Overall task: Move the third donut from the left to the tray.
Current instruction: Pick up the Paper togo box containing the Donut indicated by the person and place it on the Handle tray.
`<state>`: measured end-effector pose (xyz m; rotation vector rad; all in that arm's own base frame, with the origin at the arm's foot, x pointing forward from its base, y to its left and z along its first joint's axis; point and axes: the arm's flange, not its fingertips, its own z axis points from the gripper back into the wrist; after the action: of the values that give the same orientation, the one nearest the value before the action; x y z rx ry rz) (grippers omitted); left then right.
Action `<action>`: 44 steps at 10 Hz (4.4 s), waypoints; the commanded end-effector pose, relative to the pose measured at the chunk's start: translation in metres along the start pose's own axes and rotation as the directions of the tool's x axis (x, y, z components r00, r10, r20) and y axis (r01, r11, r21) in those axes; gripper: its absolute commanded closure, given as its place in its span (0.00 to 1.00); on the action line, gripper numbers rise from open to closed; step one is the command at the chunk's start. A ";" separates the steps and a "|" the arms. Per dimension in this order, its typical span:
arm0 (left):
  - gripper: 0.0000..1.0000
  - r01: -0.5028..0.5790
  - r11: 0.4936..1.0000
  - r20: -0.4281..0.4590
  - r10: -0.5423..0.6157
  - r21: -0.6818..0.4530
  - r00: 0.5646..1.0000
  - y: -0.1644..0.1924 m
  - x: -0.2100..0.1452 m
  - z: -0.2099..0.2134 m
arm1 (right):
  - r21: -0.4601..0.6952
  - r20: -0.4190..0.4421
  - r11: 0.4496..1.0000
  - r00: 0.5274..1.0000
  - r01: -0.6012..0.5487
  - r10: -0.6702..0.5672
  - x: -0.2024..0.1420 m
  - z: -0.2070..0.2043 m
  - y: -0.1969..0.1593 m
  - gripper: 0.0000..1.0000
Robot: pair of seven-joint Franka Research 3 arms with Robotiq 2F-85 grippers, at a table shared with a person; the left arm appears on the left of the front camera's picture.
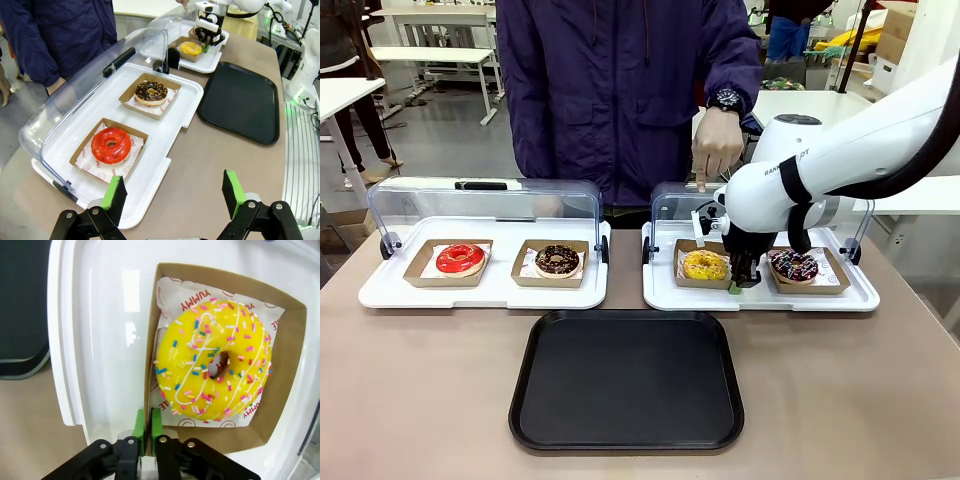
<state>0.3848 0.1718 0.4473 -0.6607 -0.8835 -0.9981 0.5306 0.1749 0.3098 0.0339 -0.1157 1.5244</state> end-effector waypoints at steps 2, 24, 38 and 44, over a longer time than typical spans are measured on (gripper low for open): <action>0.00 0.009 1.000 0.002 -0.009 -0.005 1.000 -0.002 0.001 0.001 | -0.020 -0.040 1.000 0.999 0.007 -0.008 -0.001 -0.003 -0.006 1.00; 0.00 0.009 1.000 0.002 -0.009 -0.005 1.000 -0.002 0.001 0.001 | -0.160 0.012 0.987 0.999 0.033 -0.031 0.058 0.133 0.164 0.98; 0.00 0.009 1.000 0.002 -0.009 -0.005 1.000 -0.002 0.001 0.001 | -0.121 0.090 0.992 0.995 -0.033 0.044 0.123 0.036 0.247 0.98; 0.00 0.009 1.000 0.002 -0.009 -0.005 1.000 -0.002 0.001 0.001 | -0.081 0.052 0.996 0.998 -0.020 0.024 0.127 0.012 0.260 0.98</action>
<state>0.3848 0.1721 0.4476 -0.6601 -0.8839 -0.9980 0.2891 0.3209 0.3275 0.0188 -0.2084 1.5694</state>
